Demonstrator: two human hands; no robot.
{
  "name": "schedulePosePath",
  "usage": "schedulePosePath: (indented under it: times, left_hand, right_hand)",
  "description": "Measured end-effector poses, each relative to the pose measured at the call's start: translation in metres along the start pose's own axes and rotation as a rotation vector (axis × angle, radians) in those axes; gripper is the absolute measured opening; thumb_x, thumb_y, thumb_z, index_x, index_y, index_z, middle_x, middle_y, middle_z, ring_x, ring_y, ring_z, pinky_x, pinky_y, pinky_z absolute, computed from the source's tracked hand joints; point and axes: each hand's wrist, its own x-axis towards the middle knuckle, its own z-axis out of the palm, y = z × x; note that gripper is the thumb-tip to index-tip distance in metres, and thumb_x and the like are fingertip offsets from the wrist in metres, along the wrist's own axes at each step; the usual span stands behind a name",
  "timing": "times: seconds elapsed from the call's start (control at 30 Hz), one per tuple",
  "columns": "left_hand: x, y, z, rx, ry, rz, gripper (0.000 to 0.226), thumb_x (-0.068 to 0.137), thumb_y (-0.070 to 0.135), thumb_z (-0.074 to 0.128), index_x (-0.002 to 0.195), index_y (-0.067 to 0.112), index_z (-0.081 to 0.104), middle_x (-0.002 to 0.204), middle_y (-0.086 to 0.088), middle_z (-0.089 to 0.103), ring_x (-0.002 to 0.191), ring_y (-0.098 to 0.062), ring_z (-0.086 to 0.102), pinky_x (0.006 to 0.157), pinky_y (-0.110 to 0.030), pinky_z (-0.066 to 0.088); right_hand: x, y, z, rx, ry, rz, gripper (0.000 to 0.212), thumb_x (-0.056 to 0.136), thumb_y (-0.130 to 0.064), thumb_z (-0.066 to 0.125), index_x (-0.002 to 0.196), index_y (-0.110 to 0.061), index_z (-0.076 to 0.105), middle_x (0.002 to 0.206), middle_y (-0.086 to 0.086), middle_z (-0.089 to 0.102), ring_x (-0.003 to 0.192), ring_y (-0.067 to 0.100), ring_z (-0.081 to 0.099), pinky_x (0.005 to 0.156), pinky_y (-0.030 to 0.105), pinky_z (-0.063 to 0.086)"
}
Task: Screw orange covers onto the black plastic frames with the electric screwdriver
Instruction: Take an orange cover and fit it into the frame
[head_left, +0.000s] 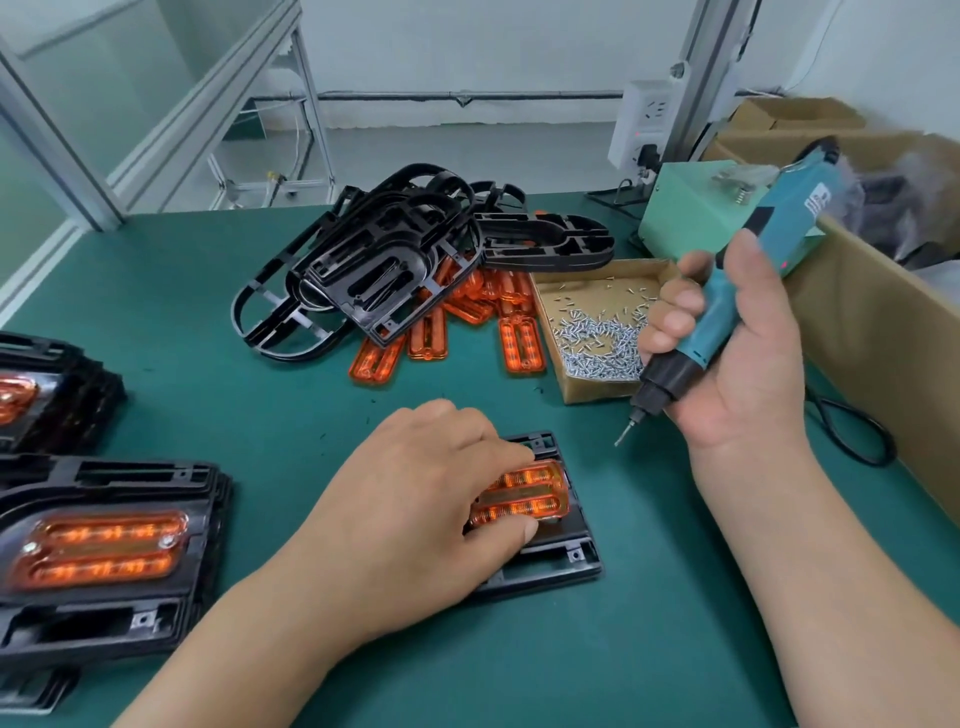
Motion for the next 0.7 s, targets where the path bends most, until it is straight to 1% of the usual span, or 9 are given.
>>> schedulePosePath:
  times: [0.1,0.23,0.33,0.4,0.47,0.53,0.57,0.63,0.7]
  left_hand:
    - [0.001,0.0,-0.001,-0.021,0.017,-0.015,0.042,0.087,0.052,0.067,0.124,0.031,0.072,0.099,0.013,0.062,0.092,-0.014,0.059,0.085,-0.04,0.053]
    - [-0.001,0.001,-0.003,-0.064,0.018,-0.035,0.041,0.088,0.056,0.065,0.122,0.034,0.072,0.097,0.016,0.062,0.093,-0.01,0.058,0.084,-0.036,0.053]
    - [-0.002,0.001,-0.003,-0.096,0.045,-0.057,0.039,0.088,0.059,0.063,0.118,0.036,0.072,0.095,0.016,0.062,0.091,-0.006,0.058,0.079,-0.034,0.053]
    - [-0.003,0.0,-0.002,-0.127,0.082,-0.099,0.043,0.087,0.061,0.062,0.124,0.038,0.069,0.1,0.018,0.06,0.092,-0.004,0.058,0.079,-0.03,0.053]
    - [-0.003,-0.002,0.0,-0.204,0.112,-0.178,0.054,0.089,0.06,0.064,0.14,0.042,0.06,0.109,0.023,0.056,0.099,0.0,0.057,0.081,-0.019,0.047]
    - [-0.003,-0.005,0.0,-0.285,0.14,-0.22,0.052,0.095,0.047,0.07,0.145,0.045,0.056,0.111,0.023,0.054,0.103,-0.001,0.058,0.082,-0.011,0.041]
    - [-0.002,-0.006,0.001,-0.32,0.159,-0.223,0.045,0.097,0.039,0.07,0.14,0.046,0.06,0.11,0.021,0.057,0.104,-0.002,0.059,0.082,-0.01,0.04]
    - [0.0,-0.006,-0.001,-0.415,0.215,-0.239,0.032,0.097,0.033,0.069,0.127,0.046,0.068,0.11,0.02,0.065,0.105,-0.004,0.063,0.084,-0.011,0.041]
    - [0.003,-0.005,-0.003,-0.595,0.264,-0.29,0.025,0.095,0.029,0.072,0.116,0.043,0.07,0.107,0.017,0.072,0.099,-0.005,0.067,0.087,-0.021,0.049]
  right_hand:
    - [-0.001,-0.001,0.001,0.01,-0.006,0.002,0.031,0.105,-0.046,0.052,0.093,-0.018,0.059,0.069,-0.006,0.046,0.054,0.007,0.048,0.051,0.021,0.042]
    - [-0.001,-0.002,0.002,0.034,-0.009,0.01,0.033,0.106,-0.047,0.051,0.093,-0.017,0.059,0.07,-0.006,0.045,0.053,0.006,0.049,0.051,0.02,0.043]
    - [-0.001,-0.003,0.001,0.01,-0.025,0.038,0.031,0.1,-0.048,0.055,0.095,-0.017,0.059,0.07,-0.007,0.047,0.054,0.006,0.05,0.051,0.019,0.044]
    - [-0.002,-0.005,-0.001,-0.073,-0.068,0.056,0.024,0.097,-0.04,0.062,0.098,-0.016,0.06,0.069,-0.006,0.05,0.054,0.006,0.051,0.05,0.019,0.045]
    - [-0.002,-0.006,-0.002,-0.205,-0.129,0.081,0.015,0.092,-0.025,0.068,0.1,-0.014,0.061,0.068,-0.003,0.054,0.054,0.009,0.054,0.047,0.02,0.045]
    - [-0.005,-0.006,-0.001,-0.316,-0.194,0.114,0.017,0.085,-0.018,0.07,0.1,-0.013,0.063,0.068,0.0,0.056,0.053,0.013,0.056,0.044,0.021,0.044]
    - [-0.006,-0.004,0.0,-0.354,-0.228,0.132,0.019,0.083,-0.016,0.072,0.1,-0.013,0.064,0.069,0.002,0.057,0.053,0.015,0.057,0.043,0.022,0.044]
    - [-0.01,-0.002,0.003,-0.43,-0.283,0.161,0.021,0.081,-0.014,0.076,0.1,-0.012,0.065,0.07,0.006,0.06,0.054,0.018,0.061,0.042,0.024,0.045]
    - [-0.014,0.001,0.007,-0.514,-0.325,0.174,0.017,0.081,-0.012,0.078,0.096,-0.015,0.07,0.072,0.009,0.064,0.056,0.022,0.065,0.041,0.025,0.046]
